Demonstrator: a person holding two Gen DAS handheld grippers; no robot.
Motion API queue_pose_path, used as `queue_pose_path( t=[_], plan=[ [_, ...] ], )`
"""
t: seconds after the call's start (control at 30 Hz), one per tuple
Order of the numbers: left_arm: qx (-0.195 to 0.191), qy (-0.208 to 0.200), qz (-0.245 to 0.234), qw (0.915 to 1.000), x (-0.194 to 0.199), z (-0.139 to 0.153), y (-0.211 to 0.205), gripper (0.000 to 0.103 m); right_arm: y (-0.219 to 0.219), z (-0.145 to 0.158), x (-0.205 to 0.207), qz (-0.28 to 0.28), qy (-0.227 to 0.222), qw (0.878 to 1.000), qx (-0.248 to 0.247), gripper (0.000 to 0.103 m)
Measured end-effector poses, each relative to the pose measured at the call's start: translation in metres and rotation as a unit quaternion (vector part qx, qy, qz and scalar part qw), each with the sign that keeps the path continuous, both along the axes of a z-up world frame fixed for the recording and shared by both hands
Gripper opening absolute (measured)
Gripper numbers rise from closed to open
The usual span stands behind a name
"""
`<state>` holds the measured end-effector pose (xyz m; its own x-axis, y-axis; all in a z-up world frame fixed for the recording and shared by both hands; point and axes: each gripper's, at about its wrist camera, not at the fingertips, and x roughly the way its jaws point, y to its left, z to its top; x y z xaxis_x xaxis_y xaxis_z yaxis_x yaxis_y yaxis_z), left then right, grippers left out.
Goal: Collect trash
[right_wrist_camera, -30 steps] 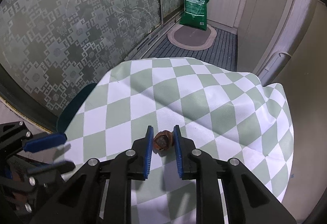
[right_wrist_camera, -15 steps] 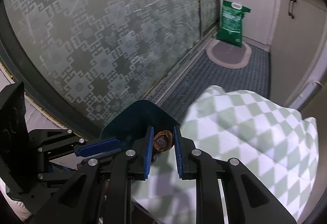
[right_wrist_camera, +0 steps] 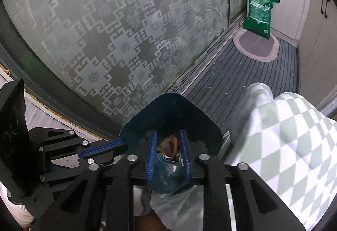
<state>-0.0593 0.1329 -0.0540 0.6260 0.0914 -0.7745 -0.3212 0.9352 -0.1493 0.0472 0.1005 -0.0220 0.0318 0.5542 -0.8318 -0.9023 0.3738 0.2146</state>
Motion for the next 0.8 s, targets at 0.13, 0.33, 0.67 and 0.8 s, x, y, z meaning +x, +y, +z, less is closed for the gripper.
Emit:
queue_pose_path(
  t=[0.13,0.33,0.67,0.8],
  plan=[
    [0.0,0.006,0.003,1.0,-0.005,-0.002,0.006,0.0,0.005,-0.002,-0.004,0.006,-0.005,1.0,-0.005,0.024],
    [-0.01,0.024,-0.014,0.9996,-0.011,-0.012,0.0,0.0,0.0,0.003,-0.013,0.011,-0.025,0.999,-0.027,0.024],
    [0.017,-0.001,0.001,0.9999,-0.032,-0.004,-0.025,0.058,-0.078,0.042,-0.041,-0.042,-0.089,0.995,0.018,0.065],
    [0.049,-0.034,0.011,0.9982,-0.044,0.015,-0.038,0.088,-0.11,0.056,-0.052,-0.062,-0.119,0.99,0.037,0.083]
  ],
)
